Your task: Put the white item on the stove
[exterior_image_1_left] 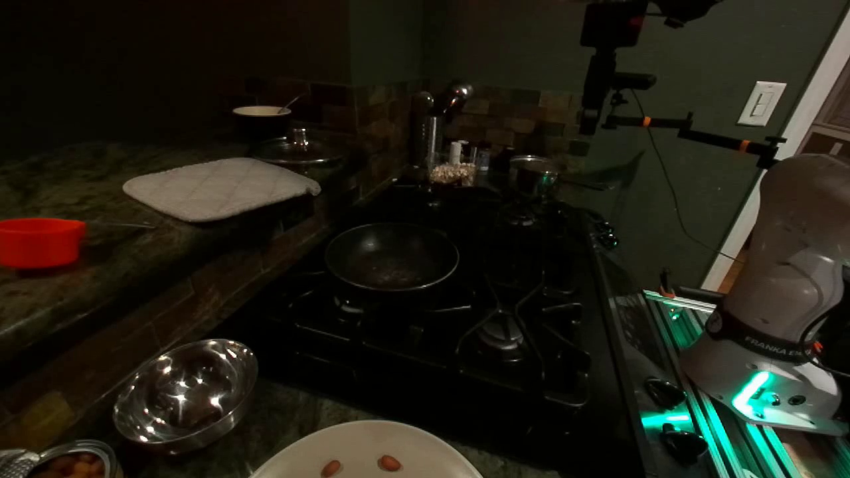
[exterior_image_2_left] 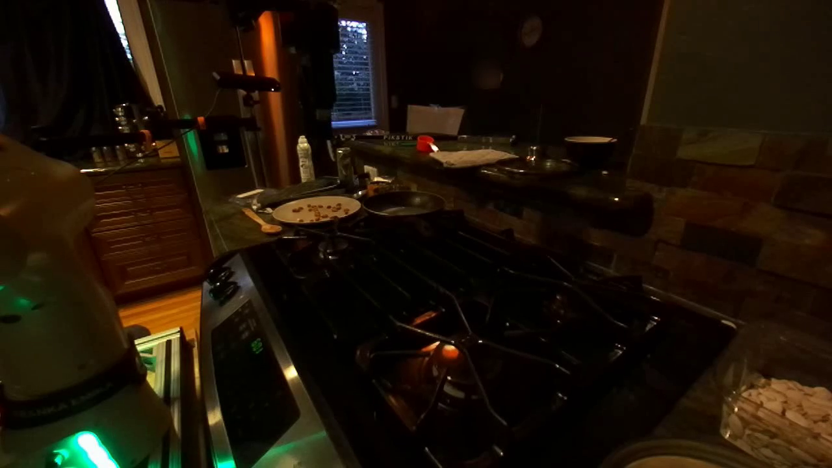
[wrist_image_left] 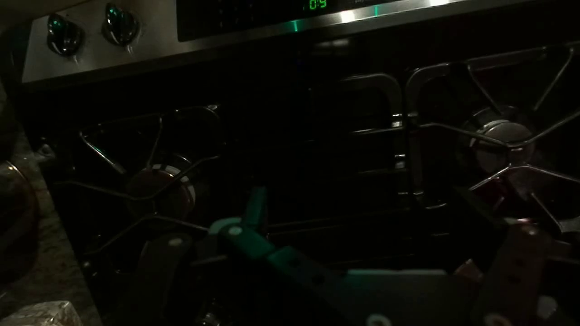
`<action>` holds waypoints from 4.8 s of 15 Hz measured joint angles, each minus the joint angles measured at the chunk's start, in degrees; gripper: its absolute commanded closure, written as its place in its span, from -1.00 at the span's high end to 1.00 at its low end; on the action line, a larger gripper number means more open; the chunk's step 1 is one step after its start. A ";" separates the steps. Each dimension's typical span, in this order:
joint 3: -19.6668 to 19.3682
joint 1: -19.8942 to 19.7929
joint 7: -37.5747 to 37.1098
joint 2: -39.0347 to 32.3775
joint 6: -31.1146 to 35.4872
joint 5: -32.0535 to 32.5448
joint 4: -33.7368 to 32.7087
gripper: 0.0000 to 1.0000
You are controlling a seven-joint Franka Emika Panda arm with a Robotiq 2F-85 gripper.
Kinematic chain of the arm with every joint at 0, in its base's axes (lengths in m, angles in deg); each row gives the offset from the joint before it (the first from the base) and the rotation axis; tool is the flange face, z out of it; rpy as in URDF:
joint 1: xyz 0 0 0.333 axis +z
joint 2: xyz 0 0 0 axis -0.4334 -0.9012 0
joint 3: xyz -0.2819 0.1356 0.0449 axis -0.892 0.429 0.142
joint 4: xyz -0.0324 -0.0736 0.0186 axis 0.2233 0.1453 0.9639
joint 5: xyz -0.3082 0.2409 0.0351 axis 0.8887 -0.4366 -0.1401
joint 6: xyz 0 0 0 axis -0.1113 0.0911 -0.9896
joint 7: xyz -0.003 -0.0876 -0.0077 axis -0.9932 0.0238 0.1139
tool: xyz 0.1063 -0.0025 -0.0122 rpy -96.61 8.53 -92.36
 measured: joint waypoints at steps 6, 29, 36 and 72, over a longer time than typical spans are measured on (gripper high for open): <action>5.47 6.73 1.15 -4.77 6.65 -1.72 -3.15 1.00; 8.39 13.99 10.28 -69.48 23.30 -0.53 -68.73 1.00; 5.75 14.13 8.41 -77.86 25.30 0.11 -75.78 1.00; 4.01 15.14 7.14 -66.06 9.56 2.47 -70.25 -1.00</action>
